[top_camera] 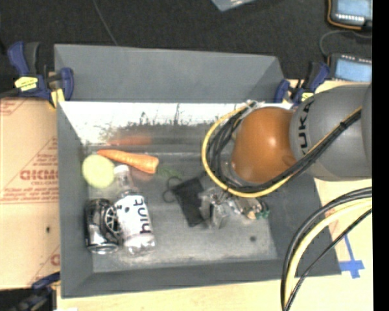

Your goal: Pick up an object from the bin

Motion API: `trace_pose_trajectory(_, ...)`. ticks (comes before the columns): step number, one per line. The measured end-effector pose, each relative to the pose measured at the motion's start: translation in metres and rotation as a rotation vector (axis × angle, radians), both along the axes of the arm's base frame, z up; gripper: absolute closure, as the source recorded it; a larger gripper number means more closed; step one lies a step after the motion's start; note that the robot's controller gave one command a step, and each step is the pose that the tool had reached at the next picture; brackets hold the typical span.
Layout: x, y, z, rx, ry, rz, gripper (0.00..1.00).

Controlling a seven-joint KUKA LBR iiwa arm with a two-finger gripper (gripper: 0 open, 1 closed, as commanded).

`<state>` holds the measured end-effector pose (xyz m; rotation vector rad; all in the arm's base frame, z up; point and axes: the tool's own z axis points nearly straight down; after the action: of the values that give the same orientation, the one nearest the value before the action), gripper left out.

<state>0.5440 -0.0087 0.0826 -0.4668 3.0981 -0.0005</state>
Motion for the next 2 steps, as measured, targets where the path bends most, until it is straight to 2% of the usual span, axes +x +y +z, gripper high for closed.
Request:
trace_pose_trajectory(1,0.0,-0.009,0.023,0.003,0.003,-0.233,1.0)
trace_pose_trajectory(2,0.006,-0.005,0.067,0.001,0.006,-0.246,1.0)
